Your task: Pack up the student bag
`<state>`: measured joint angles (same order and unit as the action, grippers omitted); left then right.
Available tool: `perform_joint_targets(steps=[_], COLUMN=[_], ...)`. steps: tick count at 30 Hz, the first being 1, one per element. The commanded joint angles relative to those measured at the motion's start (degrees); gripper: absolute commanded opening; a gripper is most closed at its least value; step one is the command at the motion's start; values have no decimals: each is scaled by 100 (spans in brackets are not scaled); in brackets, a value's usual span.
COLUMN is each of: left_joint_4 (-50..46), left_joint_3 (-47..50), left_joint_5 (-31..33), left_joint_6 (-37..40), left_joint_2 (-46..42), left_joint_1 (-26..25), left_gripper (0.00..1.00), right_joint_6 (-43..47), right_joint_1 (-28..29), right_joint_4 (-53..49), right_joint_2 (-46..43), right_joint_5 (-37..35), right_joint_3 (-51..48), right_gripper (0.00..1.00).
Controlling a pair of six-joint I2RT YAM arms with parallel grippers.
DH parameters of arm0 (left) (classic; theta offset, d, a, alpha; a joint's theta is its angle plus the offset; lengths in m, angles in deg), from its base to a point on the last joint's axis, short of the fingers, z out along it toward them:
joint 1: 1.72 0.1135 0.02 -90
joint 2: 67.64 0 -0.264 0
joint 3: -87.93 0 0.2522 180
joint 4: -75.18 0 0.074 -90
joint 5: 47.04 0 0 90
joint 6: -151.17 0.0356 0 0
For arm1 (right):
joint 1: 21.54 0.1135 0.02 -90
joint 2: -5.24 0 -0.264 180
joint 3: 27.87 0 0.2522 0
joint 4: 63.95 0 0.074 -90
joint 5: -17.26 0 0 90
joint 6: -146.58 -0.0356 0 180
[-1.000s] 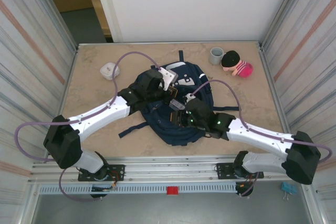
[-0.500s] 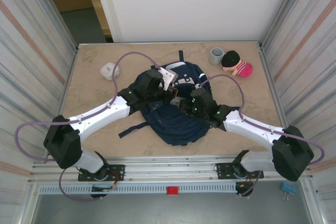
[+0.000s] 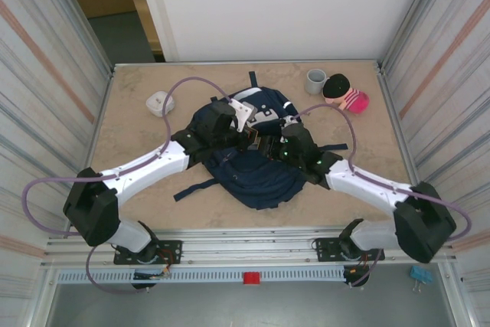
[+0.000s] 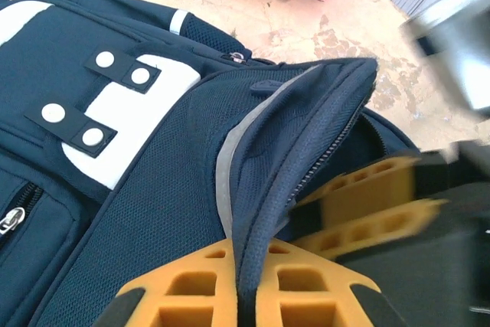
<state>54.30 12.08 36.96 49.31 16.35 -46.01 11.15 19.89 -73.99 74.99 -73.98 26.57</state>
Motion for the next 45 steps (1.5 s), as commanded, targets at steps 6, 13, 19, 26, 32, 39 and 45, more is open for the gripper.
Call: perform_joint_targets(steps=[6,13,19,26,32,39,45], left_joint_4=[552,416,59,-138,-389,-1816,-3531], left_joint_3=[430,757,752,810,854,1086,718], left_joint_5=[-366,-753,-937,-833,-1326,-1900,-789], left_joint_6=[472,1628,2319,2091,1397,2053,4476], left_joint_2=[-154,133,873,598,-791,-1802,-1781], left_joint_1=[17,-396,-773,-791,-467,1010,1016], left_gripper=[7,15,31,57,82,77,72], right_joint_6=[554,1316,1575,1977,3243,3855,2772], right_joint_1=[62,-39,-91,-100,-100,-108,-117], right_joint_4=[-1559,-2608,-2502,-2364,-2263,-2444,-1372], right_joint_2=[-2210,-2871,-2856,-2789,-2413,-1792,-1729], right_joint_5=[152,183,-30,117,436,883,951], right_joint_3=[-207,201,1,-115,184,707,230], right_gripper=[45,48,49,57,61,62,62])
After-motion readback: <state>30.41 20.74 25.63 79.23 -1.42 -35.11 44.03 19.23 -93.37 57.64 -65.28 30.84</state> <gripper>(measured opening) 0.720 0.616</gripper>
